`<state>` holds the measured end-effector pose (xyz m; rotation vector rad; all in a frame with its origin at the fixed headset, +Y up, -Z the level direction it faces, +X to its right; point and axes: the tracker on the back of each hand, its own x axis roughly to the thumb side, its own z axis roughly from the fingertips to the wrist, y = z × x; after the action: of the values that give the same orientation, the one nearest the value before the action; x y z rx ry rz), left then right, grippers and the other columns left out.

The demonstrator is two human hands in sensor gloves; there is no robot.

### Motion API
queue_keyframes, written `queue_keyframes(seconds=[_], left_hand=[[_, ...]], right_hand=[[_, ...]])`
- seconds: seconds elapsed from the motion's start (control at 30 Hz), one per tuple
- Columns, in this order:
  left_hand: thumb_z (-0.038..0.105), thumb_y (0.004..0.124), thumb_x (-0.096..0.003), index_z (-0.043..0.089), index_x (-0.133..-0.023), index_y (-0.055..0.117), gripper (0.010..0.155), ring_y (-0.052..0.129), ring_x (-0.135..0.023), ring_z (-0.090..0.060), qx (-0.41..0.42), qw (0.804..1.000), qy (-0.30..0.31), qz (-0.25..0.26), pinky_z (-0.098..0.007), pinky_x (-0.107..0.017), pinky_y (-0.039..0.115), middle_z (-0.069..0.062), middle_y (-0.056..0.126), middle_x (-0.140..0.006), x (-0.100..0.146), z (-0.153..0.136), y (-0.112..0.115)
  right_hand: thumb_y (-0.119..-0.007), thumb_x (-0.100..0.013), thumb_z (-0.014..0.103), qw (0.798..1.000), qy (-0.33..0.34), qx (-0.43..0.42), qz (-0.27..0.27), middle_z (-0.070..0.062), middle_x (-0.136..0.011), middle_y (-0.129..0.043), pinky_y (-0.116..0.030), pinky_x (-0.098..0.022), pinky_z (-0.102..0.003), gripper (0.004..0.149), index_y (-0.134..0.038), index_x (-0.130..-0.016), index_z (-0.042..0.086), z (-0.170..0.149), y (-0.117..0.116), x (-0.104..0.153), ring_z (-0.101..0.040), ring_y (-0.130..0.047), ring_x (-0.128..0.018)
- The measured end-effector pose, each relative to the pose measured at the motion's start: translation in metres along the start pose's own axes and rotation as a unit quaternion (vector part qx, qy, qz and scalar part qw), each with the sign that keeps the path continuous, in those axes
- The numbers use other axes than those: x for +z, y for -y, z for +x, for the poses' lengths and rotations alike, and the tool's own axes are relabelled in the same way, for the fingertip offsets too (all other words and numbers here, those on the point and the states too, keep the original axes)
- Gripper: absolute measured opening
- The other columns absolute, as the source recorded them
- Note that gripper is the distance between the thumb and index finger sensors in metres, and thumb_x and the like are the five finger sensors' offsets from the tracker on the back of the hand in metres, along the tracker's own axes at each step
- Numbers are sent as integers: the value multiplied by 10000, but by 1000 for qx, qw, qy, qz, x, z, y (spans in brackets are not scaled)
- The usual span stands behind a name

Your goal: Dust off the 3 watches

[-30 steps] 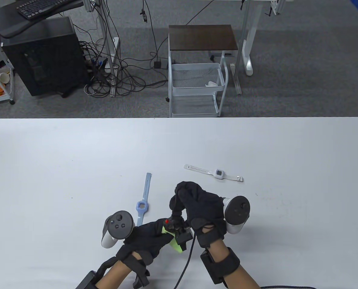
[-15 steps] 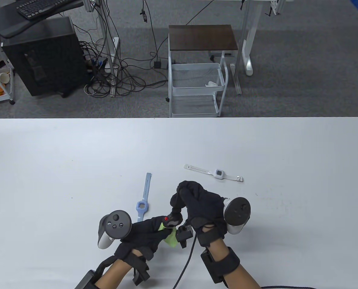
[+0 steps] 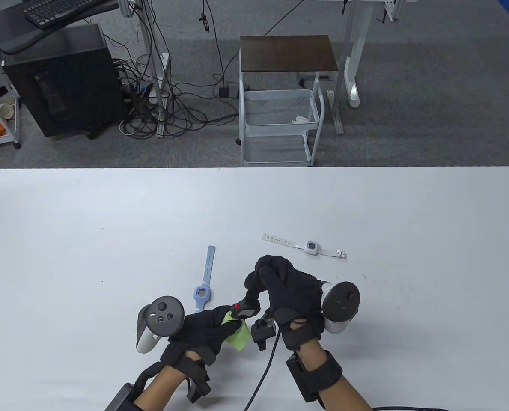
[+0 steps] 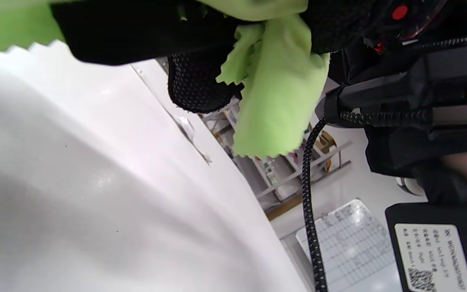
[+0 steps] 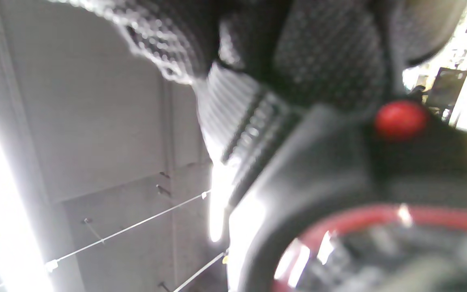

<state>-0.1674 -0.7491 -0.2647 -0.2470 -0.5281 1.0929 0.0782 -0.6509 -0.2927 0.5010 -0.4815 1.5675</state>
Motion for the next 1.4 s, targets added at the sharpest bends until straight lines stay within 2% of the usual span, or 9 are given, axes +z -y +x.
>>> queue_keyframes(seconds=[0.1, 0.33, 0.53, 0.67, 0.77, 0.9, 1.17, 1.33, 1.4], left_hand=[[590, 708, -558, 225, -862, 815, 487, 1038, -652, -162, -1, 1000, -12, 17, -569, -700, 656, 99, 977, -667, 2, -4, -3], [470, 724, -582, 237, -975, 709, 457, 952, -856, -206, -38, 999, -29, 1, -589, -738, 602, 70, 906, -866, 2, 0, -4], [542, 758, -553, 230, -904, 781, 470, 1018, -704, -162, -12, 999, -47, -7, -565, -715, 642, 96, 959, -730, 0, -7, -4], [591, 730, -550, 233, -860, 818, 482, 1040, -660, -155, -11, 999, -53, -1, -559, -701, 661, 108, 979, -675, 1, -10, -5], [547, 716, -570, 221, -903, 790, 472, 1020, -737, -181, -5, 998, -54, -10, -567, -711, 644, 88, 968, -746, 0, -10, -3], [471, 772, -563, 280, -967, 720, 450, 959, -865, -174, -44, 997, -60, -26, -565, -744, 618, 111, 916, -871, -2, -6, -1], [504, 753, -565, 242, -934, 752, 453, 1011, -708, -154, -12, 998, -57, -29, -553, -721, 642, 97, 952, -750, -1, -9, -2], [596, 721, -551, 221, -835, 834, 484, 1061, -557, -112, 1, 999, -49, -25, -517, -679, 708, 132, 993, -589, -1, -11, -3], [584, 717, -558, 208, -840, 835, 485, 1065, -573, -123, 10, 999, -47, -21, -522, -679, 706, 124, 999, -602, -1, -11, -2]], right_hand=[[-780, -419, 354, 1000, 4, -8, -10, -58, -422, -1086, -756, -423, -556, 381, -873, -686, 97, 2, 3, -1, -258, -1066, -249], [-779, -420, 355, 1000, 3, 0, -11, -60, -435, -1085, -749, -428, -561, 379, -873, -688, 104, 0, 3, 0, -267, -1064, -268], [-778, -422, 356, 1000, 5, -2, -23, -61, -439, -1083, -747, -431, -562, 378, -871, -691, 107, 0, 7, -1, -267, -1062, -272], [-781, -423, 356, 1000, 5, -8, -28, -67, -449, -1082, -743, -434, -566, 375, -874, -695, 114, 0, 8, -2, -275, -1058, -283], [-787, -421, 354, 1000, 7, -1, -30, -78, -455, -1085, -740, -436, -570, 371, -883, -692, 119, 0, 10, -2, -286, -1058, -290], [-790, -420, 353, 999, 7, -2, -34, -80, -456, -1085, -737, -437, -572, 369, -888, -691, 123, -1, 11, -2, -288, -1056, -292], [-789, -421, 354, 999, 10, -7, -43, -80, -459, -1084, -738, -439, -571, 368, -888, -693, 127, 1, 13, -2, -287, -1055, -295], [-789, -423, 354, 997, 17, -23, -66, -81, -459, -1083, -738, -438, -572, 368, -888, -693, 124, 5, 21, -5, -287, -1054, -295], [-787, -424, 356, 998, 17, -21, -64, -80, -460, -1084, -738, -440, -570, 368, -887, -694, 127, 5, 22, -5, -284, -1055, -296]])
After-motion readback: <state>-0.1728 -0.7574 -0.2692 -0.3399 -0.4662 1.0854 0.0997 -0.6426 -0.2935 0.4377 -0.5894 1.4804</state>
